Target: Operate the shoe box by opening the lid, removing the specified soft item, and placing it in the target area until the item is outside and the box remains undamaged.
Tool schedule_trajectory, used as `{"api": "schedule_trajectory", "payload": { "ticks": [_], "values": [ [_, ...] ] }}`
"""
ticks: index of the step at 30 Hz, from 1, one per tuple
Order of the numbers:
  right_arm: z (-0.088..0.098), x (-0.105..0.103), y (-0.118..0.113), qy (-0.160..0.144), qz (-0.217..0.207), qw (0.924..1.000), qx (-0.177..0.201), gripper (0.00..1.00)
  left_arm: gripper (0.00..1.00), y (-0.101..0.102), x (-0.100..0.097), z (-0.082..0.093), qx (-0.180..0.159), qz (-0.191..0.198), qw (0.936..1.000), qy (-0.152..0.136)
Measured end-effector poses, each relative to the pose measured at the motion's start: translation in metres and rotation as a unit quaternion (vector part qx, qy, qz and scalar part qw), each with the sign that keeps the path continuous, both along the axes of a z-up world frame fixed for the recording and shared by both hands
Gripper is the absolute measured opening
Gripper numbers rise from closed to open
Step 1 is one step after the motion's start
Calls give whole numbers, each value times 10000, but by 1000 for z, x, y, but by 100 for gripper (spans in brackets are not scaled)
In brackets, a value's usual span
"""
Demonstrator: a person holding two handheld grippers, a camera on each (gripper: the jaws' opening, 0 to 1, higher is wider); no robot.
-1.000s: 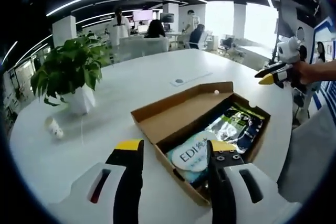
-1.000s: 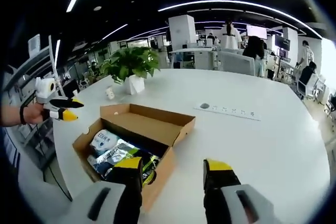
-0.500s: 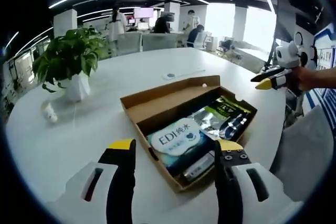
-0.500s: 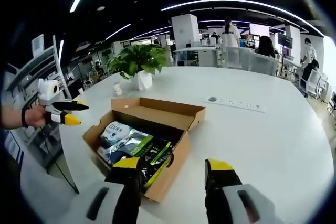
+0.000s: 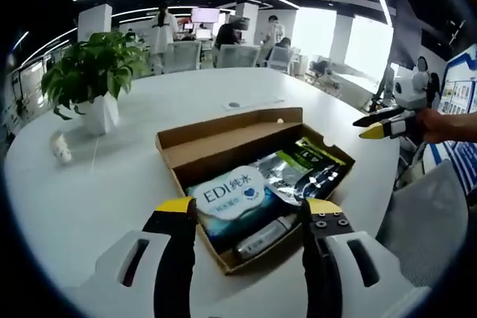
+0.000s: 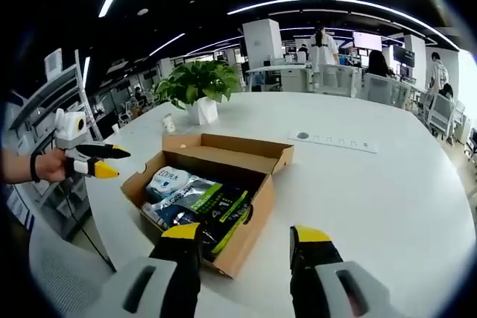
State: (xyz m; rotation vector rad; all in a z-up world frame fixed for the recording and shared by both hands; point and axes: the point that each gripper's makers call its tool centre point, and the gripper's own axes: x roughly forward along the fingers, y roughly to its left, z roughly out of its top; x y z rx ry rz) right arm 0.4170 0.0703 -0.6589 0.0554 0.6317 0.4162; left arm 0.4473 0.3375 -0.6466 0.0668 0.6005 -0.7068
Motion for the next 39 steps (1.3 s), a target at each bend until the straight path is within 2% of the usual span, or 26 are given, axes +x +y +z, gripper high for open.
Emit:
{"api": "schedule_trajectory", "payload": {
  "ticks": [5, 8, 11, 15, 18, 19, 21, 24, 31, 35, 39],
  "values": [
    [-2, -2, 0, 16, -36, 10000, 27, 44, 54, -16, -2, -7, -1, -105, 9998, 161],
    [0, -2, -1, 1, -77, 10000, 54, 44, 48, -19, -2, -19, 249, -51, 9991, 345],
    [1, -2, 0, -26, -77, 10000, 54, 44, 46, -28, 2, -24, 193, -5, 9987, 475],
    [0, -4, 1, -30, -31, 10000, -11, 44, 46, -38, 5, -37, 189, -27, 9970, 746],
    [0, -5, 2, -20, 9, 10000, -30, 44, 44, -42, 2, -49, 359, -21, 9943, 1005],
    [-1, -6, 2, -13, 24, 10000, -52, 44, 42, -44, 5, -51, 364, 21, 9944, 989],
    [-2, -7, 3, -3, 39, 10000, -59, 44, 41, -47, 1, -55, 320, 93, 9921, 1209],
    [-2, -7, 2, 0, 34, 10000, -68, 44, 39, -53, 5, -61, 226, 125, 9906, 1343],
    [-4, -11, 3, 38, 129, 9998, -169, 44, 38, -67, 5, -73, 283, 41, 9870, 1584],
    [-5, -11, 5, 41, 174, 9996, -209, 43, 31, -72, 5, -76, 300, 24, 9855, 1668],
    [-7, -12, 6, 73, 193, 9996, -214, 43, 31, -78, 5, -82, 329, -46, 9837, 1768]
  ]
}}
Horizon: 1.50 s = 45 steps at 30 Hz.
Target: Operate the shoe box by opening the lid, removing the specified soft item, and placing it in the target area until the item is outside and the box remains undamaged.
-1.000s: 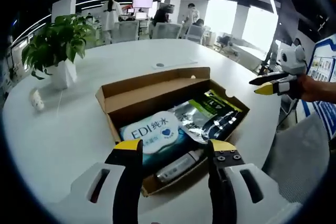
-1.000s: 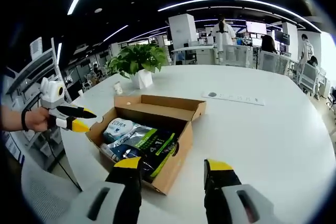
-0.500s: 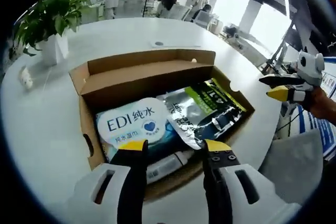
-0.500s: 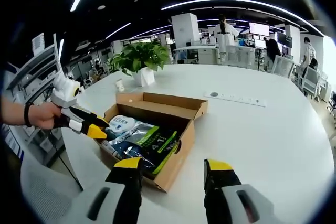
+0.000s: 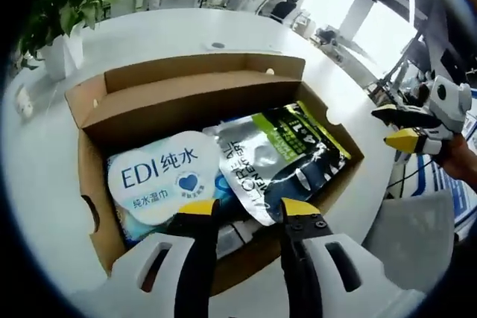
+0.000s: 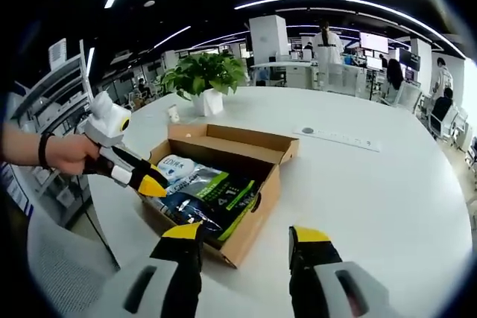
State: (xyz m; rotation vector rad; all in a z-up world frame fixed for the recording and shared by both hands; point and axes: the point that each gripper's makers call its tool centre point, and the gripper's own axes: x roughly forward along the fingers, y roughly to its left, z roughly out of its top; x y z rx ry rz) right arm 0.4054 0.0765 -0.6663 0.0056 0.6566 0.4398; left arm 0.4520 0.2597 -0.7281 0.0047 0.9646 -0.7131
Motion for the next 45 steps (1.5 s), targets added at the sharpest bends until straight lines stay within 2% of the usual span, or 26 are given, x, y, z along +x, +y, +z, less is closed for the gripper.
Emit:
{"api": "schedule_trajectory", "payload": {
  "ticks": [4, 6, 14, 26, 31, 33, 45],
  "values": [
    [-1, 0, -1, 11, 0, 10000, -36, 43, 28, -3, -3, 0, -36, 13, 9999, 110],
    [-4, 0, -3, 8, 35, 9998, -175, 43, 28, -4, -2, -1, -95, 49, 9998, 179],
    [-6, -1, 0, 38, 58, 9999, -119, 43, 23, -11, -3, -3, -253, 145, 9990, 351],
    [-8, -2, -4, 60, 68, 9999, -138, 43, 14, -11, 0, -3, -227, 183, 9991, 295],
    [-9, -4, -5, 75, 54, 9999, -134, 42, 3, -11, 4, -3, -277, 342, 9986, 277],
    [-10, -6, -6, 83, 53, 9998, -144, 42, 2, -11, 4, -4, -305, 393, 9983, 297],
    [-11, -7, -12, 96, -23, 9999, -134, 41, 0, -16, 7, 2, -294, 257, 9992, -79]
  ]
}}
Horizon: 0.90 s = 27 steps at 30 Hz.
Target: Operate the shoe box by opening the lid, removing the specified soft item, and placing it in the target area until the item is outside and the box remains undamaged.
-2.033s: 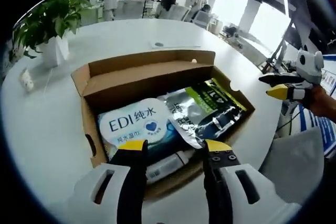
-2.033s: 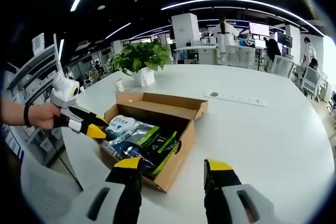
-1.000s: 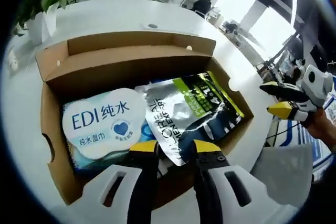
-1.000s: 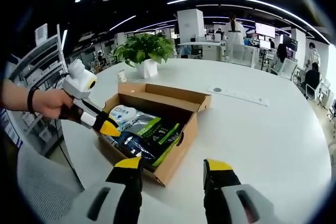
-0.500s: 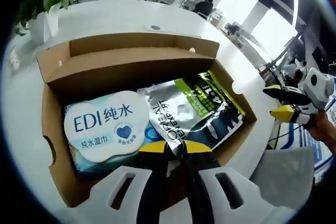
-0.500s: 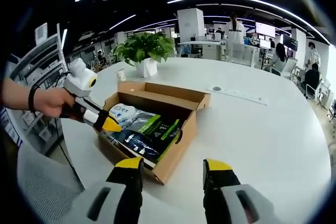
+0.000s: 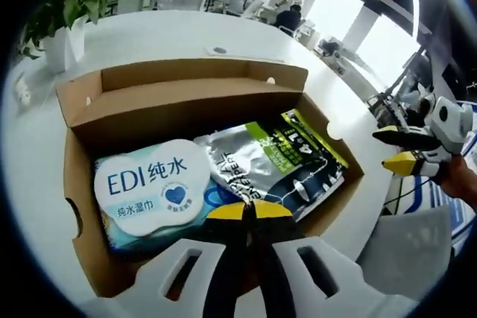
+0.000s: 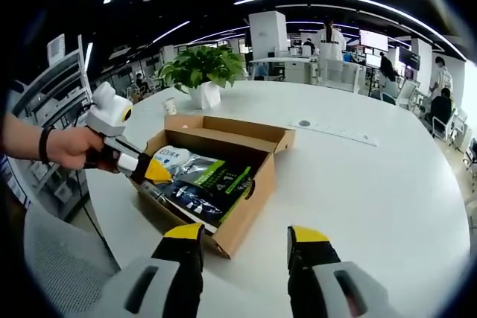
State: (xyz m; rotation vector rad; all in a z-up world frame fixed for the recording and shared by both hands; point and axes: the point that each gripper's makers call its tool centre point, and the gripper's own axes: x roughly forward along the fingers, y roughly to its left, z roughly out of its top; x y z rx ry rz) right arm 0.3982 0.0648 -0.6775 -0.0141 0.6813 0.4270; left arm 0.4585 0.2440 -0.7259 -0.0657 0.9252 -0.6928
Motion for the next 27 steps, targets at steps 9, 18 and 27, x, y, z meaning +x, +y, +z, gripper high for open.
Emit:
{"api": "schedule_trajectory", "payload": {
  "ticks": [9, 18, 27],
  "values": [
    [-3, -2, 4, 22, 48, 10000, 16, 41, 0, -2, 1, -1, -38, -18, 9999, -99],
    [-4, 0, 5, 28, 62, 10000, 32, 41, 0, -6, 0, -2, 11, -152, 9995, -261],
    [-6, -1, 9, 48, 127, 9999, 12, 41, 0, -9, 2, -3, -44, -137, 9994, -326]
  ]
}}
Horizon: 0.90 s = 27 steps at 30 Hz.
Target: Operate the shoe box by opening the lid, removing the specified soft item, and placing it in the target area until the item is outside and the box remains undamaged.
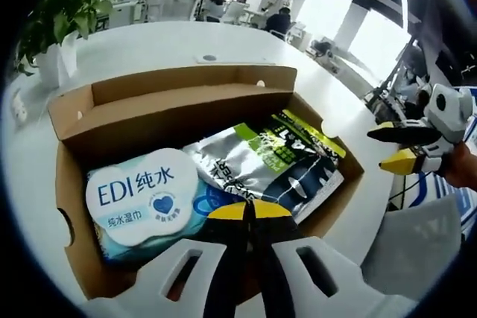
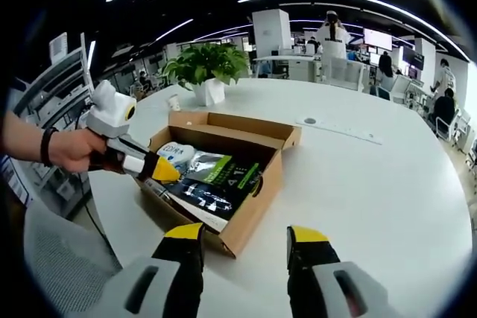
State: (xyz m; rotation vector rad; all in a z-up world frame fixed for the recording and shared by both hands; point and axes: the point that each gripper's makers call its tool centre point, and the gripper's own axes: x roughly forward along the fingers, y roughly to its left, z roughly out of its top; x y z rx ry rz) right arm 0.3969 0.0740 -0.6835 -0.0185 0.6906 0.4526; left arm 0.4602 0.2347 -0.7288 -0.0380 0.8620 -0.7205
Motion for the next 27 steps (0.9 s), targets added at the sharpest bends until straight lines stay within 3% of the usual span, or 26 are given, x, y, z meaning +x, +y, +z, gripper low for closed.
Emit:
{"api": "schedule_trajectory", "payload": {
  "ticks": [6, 9, 16, 27],
  "values": [
    [0, 0, 0, 6, -13, 10000, 11, 41, 0, 1, 1, 4, -56, 60, 9999, -79],
    [-2, -1, 0, 20, -10, 10000, -2, 41, 0, 3, 3, 10, -293, 207, 9993, -92],
    [-3, -3, 3, 38, 3, 10000, 23, 41, 0, 11, 8, 20, -430, 357, 9983, -151],
    [2, -2, 6, -2, 58, 10000, 49, 40, 0, 20, 11, 24, -347, 353, 9985, -249]
  ]
}}
